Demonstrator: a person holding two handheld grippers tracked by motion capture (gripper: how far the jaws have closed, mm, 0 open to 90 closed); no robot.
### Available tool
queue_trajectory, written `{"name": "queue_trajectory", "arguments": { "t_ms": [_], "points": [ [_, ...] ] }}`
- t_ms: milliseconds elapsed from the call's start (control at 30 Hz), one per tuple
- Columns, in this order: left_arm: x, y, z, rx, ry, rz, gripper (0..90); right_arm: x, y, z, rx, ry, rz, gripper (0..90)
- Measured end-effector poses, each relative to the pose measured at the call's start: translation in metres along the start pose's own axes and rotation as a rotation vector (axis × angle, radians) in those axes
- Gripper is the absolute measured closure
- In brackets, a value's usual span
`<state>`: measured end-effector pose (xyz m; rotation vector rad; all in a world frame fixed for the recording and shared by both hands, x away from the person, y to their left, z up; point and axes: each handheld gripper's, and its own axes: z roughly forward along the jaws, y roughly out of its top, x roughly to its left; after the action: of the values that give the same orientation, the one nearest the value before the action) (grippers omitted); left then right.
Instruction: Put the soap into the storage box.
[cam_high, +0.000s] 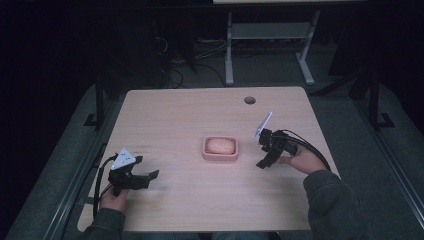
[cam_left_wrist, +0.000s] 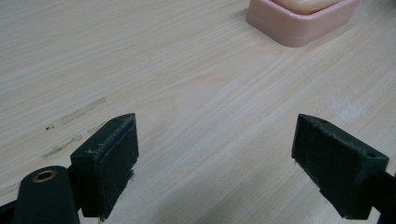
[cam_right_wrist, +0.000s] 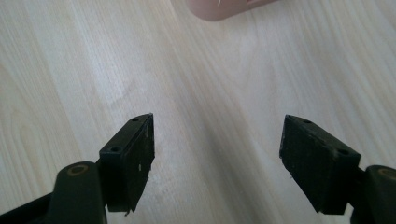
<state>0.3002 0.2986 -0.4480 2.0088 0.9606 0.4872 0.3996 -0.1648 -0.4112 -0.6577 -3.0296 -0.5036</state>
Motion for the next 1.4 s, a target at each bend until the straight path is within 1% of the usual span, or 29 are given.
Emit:
{"name": "queue_trajectory", "arguments": {
  "t_ms": [67,133,400,467,500,700,800,833,1033,1067,1233,1300,1367,1400],
  "points": [
    [0.0,0.0,0.0,0.001,0.0,0.0,14.3,0.0,-0.003,0.0,-0.006,-0.001,-0.001,26.0],
    [0.0,0.0,0.0,0.001,-0.001,-0.002,14.3,0.001,-0.006,0.0,0.0,0.0,0.004,25.7],
    [0.0,0.0,0.0,0.002,-0.002,0.0,14.3,0.006,-0.017,0.001,-0.018,-0.005,0.014,26.0],
    [0.0,0.0,0.0,0.003,-0.003,0.0,14.3,0.007,-0.018,0.001,-0.014,-0.001,0.018,25.9],
    [0.0,0.0,0.001,0.003,-0.003,-0.001,14.3,0.007,-0.02,0.002,-0.011,-0.006,0.016,25.9],
    [0.0,0.0,0.001,0.005,-0.003,-0.003,14.3,0.012,-0.029,0.002,-0.029,-0.011,0.02,25.9],
    [0.0,0.0,0.001,0.004,-0.004,-0.004,14.3,0.013,-0.032,0.003,-0.024,-0.013,0.019,25.7],
    [0.0,0.0,0.001,0.004,-0.004,-0.004,14.3,0.016,-0.035,0.002,-0.032,-0.02,0.016,26.0],
    [0.0,-0.001,0.001,0.003,-0.007,-0.005,14.3,0.021,-0.044,0.003,-0.042,-0.024,0.026,25.9],
    [0.0,-0.001,0.001,0.003,-0.008,-0.006,14.3,0.022,-0.045,0.003,-0.04,-0.03,0.02,25.8],
    [-0.001,0.0,0.001,0.003,-0.016,-0.014,14.3,0.031,-0.057,0.004,-0.06,-0.037,0.031,25.3],
    [0.0,0.0,0.001,0.009,-0.016,0.002,14.3,0.035,-0.061,0.004,-0.067,-0.045,0.035,25.0],
    [0.0,0.0,0.002,0.008,-0.016,0.003,14.3,0.037,-0.064,0.005,-0.071,-0.047,0.039,24.8],
    [-0.001,0.0,0.002,0.001,-0.019,-0.007,14.3,0.039,-0.066,0.005,-0.076,-0.053,0.041,24.7]
  ]
}}
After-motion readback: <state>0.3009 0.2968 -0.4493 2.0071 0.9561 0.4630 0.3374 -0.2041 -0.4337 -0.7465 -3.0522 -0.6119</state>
